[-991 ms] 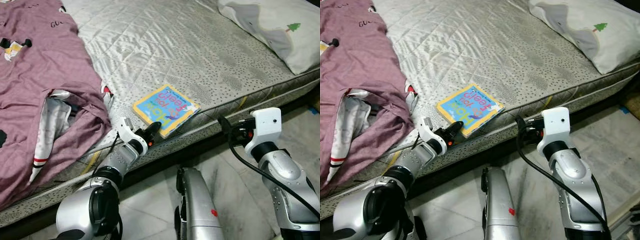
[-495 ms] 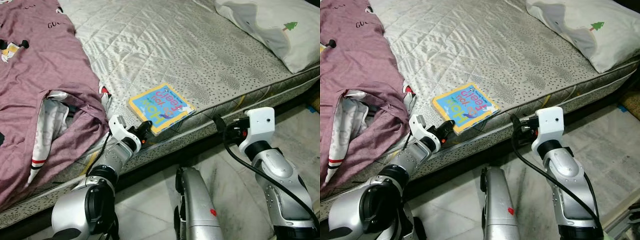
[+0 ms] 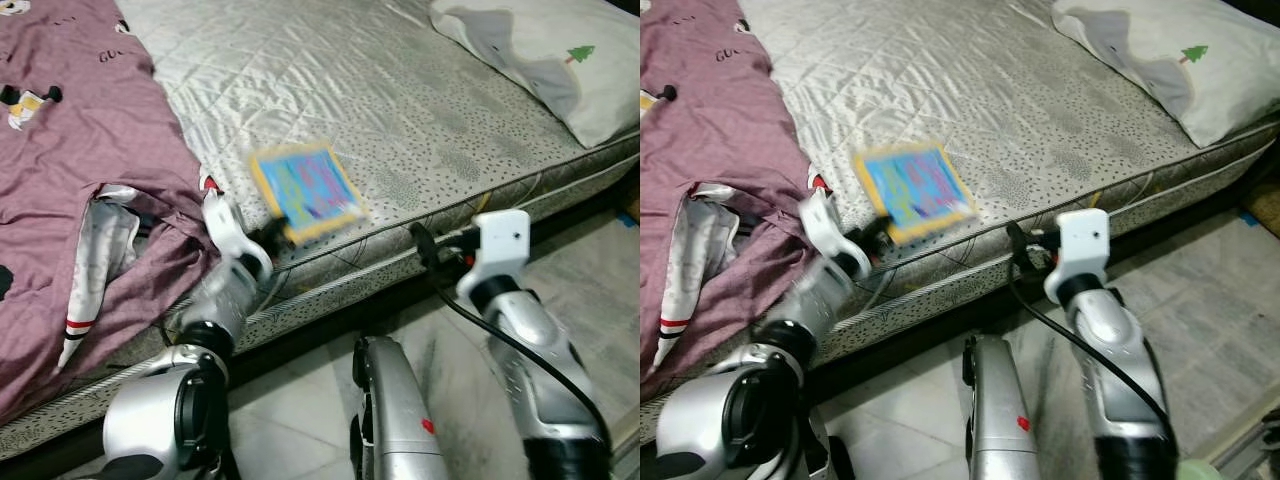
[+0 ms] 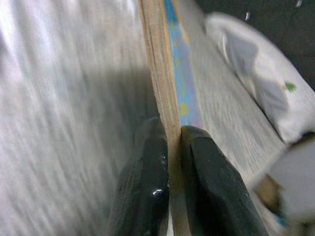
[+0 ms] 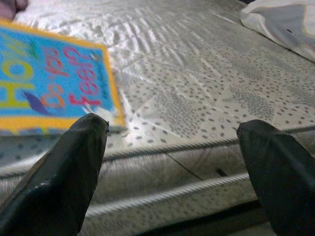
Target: Clean up the room
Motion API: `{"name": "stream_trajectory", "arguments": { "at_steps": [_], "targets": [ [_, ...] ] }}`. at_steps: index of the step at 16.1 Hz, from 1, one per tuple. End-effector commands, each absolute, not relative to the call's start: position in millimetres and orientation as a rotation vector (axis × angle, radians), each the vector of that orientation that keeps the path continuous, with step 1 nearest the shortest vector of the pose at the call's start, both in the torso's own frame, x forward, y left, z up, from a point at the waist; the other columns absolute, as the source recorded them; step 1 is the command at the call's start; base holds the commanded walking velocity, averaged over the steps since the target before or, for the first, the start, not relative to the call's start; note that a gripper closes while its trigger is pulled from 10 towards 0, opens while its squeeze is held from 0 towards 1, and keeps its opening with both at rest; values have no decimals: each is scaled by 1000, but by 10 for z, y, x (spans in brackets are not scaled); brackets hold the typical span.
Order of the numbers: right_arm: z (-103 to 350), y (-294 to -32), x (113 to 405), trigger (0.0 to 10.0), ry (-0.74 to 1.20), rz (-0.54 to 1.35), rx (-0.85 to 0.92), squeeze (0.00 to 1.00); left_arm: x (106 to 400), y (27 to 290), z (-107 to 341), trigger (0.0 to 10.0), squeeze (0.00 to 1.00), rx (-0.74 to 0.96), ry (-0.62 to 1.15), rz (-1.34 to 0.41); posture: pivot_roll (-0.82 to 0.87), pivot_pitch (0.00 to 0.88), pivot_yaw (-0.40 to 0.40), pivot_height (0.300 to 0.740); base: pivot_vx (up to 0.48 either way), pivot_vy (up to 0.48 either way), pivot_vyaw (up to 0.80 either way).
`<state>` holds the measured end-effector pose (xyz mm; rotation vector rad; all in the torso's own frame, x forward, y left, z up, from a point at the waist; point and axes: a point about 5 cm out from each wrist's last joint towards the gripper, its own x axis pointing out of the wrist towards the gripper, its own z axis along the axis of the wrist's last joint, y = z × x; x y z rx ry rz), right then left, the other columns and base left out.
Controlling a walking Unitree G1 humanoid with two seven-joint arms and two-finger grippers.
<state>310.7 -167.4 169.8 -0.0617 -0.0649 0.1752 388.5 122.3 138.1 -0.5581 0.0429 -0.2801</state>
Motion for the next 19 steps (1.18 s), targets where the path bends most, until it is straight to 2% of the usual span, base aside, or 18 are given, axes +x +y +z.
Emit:
{"name": "stream_trajectory", "arguments": {
  "at_steps": [1,2,5,8,12,15,16,17,19],
  "targets": [
    [1677,-1651,3135,10000,-70,173,-53,0,3946,1337,1644,0,0,-452,-93,-254,-136,91,-27,501,0,0,0],
    [1674,-1632,3151,10000,-72,175,-49,0,3950,1355,1688,0,0,-429,-118,-253,-129,87,-25,501,0,0,0],
    [1658,-1470,3253,10000,-103,195,41,0,3868,1537,1895,0,0,-191,-281,-190,-52,41,6,501,0,0,0],
    [1579,-1417,3283,10000,-96,170,138,0,3626,1682,1853,0,0,-120,-334,-132,-8,16,23,501,0,0,0],
    [1518,-1347,3411,10000,-93,141,171,0,3322,1793,1708,0,0,-58,-306,-82,53,0,21,501,0,0,0],
    [1583,-1247,3453,10000,-133,181,213,0,3229,1853,1696,0,0,-5,-280,-54,49,0,18,501,0,0,0],
    [1600,-1230,3461,10000,-151,180,232,0,3196,1863,1708,2941,0,45,-281,-50,44,0,19,501,0,0,0],
    [1605,-1226,3469,10000,-158,171,240,0,3181,1858,1713,10000,0,80,-285,-47,35,0,23,501,0,0,0],
    [1702,-1179,3496,10000,-202,192,239,0,3138,1776,1836,10000,0,129,-309,-81,30,0,29,519,0,0,0]
  ]
}}
